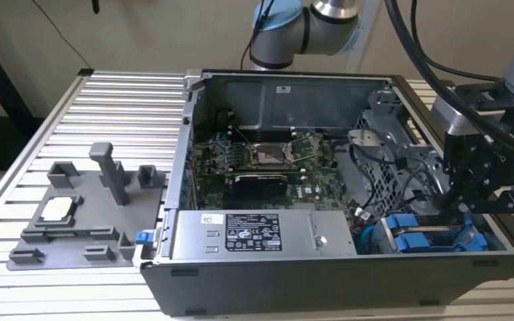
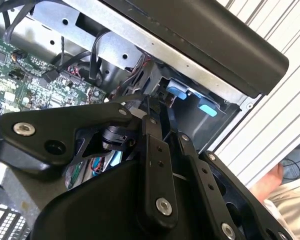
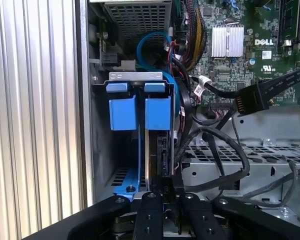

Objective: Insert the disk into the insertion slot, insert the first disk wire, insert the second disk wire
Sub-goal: 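Insert the first disk wire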

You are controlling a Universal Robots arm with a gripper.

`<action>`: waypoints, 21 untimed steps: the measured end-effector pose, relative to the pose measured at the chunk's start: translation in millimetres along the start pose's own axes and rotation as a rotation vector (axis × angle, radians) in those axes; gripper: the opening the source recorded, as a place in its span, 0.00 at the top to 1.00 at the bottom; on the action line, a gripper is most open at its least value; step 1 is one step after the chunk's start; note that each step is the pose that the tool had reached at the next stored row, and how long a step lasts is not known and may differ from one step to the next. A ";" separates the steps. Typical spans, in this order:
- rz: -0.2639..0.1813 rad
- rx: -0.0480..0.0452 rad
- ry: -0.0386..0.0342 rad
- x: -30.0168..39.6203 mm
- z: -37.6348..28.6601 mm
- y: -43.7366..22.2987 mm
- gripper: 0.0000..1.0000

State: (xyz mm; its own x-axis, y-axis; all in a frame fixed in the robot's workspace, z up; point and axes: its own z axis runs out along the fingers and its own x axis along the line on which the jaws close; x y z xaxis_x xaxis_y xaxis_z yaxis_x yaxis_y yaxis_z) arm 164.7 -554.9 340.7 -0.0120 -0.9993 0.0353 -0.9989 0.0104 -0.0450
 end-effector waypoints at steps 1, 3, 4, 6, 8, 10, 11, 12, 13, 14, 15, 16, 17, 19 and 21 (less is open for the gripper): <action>0.000 0.0003 0.0003 0.0 0.6 0.0 0.81; 0.000 0.0007 0.0008 -0.1 0.9 0.0 0.81; 0.000 0.0008 0.0008 0.0 1.0 0.0 0.81; 0.000 0.0008 0.0005 -0.1 1.4 0.1 0.81; 0.000 0.0007 0.0005 -0.1 1.6 0.3 0.81; 0.000 0.0006 -0.0002 -0.6 1.9 0.6 0.81; 0.000 0.0009 0.0003 -0.7 1.8 0.6 0.81; 0.000 0.0018 0.0004 -0.9 2.1 0.7 0.81; -0.001 0.0032 0.0004 -0.9 2.7 0.8 0.81; -0.001 0.0041 0.0004 -0.9 3.4 0.8 0.81; -0.002 0.0043 0.0006 -1.0 4.3 0.8 0.81; -0.003 0.0046 0.0009 -1.0 5.3 0.9 0.81; -0.004 0.0049 0.0013 -1.0 6.1 0.9 0.81; -0.005 0.0049 0.0012 -1.1 7.2 1.0 0.81; -0.005 0.0049 0.0005 -1.1 7.6 1.1 0.81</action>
State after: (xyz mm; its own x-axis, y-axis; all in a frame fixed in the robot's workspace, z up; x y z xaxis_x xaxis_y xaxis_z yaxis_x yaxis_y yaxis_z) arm 164.0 -554.1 333.0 -0.0071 -0.9993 0.0360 -0.9987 0.0053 -0.0497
